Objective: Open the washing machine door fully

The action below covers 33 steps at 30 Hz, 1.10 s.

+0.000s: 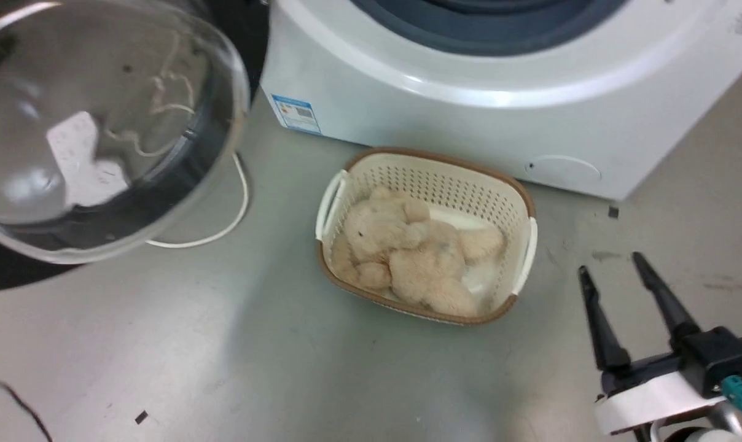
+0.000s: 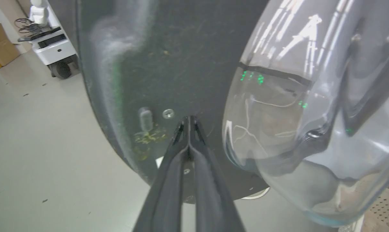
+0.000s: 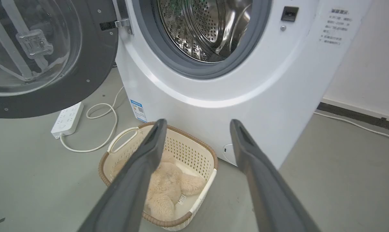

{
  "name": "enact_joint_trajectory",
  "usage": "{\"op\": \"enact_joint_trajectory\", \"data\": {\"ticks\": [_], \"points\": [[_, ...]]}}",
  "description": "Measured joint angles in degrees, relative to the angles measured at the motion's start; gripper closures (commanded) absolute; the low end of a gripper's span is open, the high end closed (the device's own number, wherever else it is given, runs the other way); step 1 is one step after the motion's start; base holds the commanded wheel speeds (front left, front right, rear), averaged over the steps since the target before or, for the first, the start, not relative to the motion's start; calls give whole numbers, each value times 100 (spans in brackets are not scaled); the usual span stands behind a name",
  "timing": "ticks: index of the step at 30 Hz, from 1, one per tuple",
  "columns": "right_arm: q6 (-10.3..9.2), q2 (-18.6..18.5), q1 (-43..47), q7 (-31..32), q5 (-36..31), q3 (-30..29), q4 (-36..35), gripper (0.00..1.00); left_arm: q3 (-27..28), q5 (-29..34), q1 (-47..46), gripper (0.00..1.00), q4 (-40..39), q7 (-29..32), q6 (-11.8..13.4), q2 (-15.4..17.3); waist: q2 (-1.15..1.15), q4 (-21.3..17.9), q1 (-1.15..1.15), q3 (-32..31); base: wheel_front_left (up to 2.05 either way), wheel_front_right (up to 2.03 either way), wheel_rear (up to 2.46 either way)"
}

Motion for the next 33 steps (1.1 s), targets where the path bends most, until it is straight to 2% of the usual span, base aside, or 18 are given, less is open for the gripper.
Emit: {"op": "enact_joint_trajectory", "data": {"ticks": [9, 13, 17, 20, 23, 25, 26, 27, 33], "points": [[0, -53, -116, 22, -7, -15, 19, 0, 154, -122, -454, 100, 990, -468, -244, 302, 0, -283, 0, 142, 0, 0, 0], [0, -37, -114, -56, -5, -67, 99, 0, 94, 19, -464, 100, 1029, -715, -349, 296, 0, -327, 0, 3, 0, 0, 0], [0, -14, -101, -151, -4, -279, 160, 0, -35, 270, -378, 100, 680, -809, -465, 213, 0, -363, 0, -238, 0, 0, 0], [0, -2, -76, -214, -3, -493, 179, 0, -143, 421, -174, 100, 240, -850, -550, 46, 0, -384, -1, -466, 0, 0, 0], [0, 10, -38, -257, -3, -626, 166, 0, -282, 442, 56, 100, -277, -851, -751, -214, 0, -428, -2, -700, 0, 0, 0], [0, 20, 23, -290, 18, -668, 165, 0, -391, 443, 199, 100, -620, -851, -755, -455, 0, -479, -2, -849, 0, 0, 0], [0, 20, 23, -290, 18, -668, 165, 0, -391, 443, 199, 100, -620, -851, -755, -455, 0, -479, -2, -849, 0, 0, 0], [0, 23, 79, -298, 75, -647, 167, 0, -559, 466, 357, 100, -917, -851, -755, -667, 0, -550, -2, -991, 0, 0, 0], [0, 31, 242, -308, 226, -572, 182, 0, -1077, 604, 873, 100, -1575, -811, -692, -1180, 0, -880, -2, -1305, 0, 0, 0]]}}
